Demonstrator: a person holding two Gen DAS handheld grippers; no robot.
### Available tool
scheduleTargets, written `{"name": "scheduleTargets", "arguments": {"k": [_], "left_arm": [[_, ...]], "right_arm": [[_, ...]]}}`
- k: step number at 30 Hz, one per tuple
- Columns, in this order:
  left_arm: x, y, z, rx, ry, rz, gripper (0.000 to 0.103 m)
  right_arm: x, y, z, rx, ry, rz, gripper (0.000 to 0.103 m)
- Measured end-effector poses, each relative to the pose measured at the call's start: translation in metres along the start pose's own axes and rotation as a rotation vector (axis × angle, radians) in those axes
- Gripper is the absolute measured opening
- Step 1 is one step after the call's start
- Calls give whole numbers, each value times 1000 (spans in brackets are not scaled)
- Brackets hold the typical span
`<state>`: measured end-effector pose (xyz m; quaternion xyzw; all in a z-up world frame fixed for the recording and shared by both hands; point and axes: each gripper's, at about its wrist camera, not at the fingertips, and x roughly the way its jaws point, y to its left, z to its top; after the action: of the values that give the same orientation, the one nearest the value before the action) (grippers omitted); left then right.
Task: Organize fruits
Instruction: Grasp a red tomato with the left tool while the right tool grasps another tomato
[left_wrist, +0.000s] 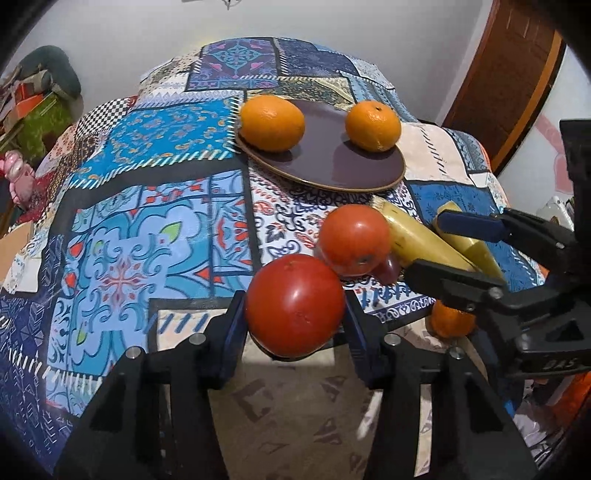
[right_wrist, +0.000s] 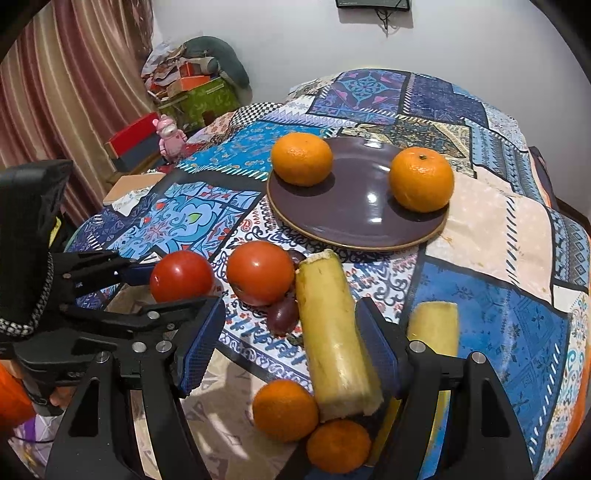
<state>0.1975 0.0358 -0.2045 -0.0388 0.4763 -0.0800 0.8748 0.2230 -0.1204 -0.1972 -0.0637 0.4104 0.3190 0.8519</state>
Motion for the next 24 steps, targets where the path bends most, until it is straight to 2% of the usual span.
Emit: {"name": "scheduleTargets", "arguments": {"k": [5, 14, 24], "left_arm": [[-14, 19, -1, -53, -27, -10, 50], [-23, 40, -4, -88, -47, -6, 50], [-22, 51, -8, -112, -50, -36, 50]], "right_arm": [[9, 11, 5, -36, 5, -2, 66], [29, 30, 17, -97, 32, 0, 61], [45, 42, 20, -186, 52, -86, 61]]}}
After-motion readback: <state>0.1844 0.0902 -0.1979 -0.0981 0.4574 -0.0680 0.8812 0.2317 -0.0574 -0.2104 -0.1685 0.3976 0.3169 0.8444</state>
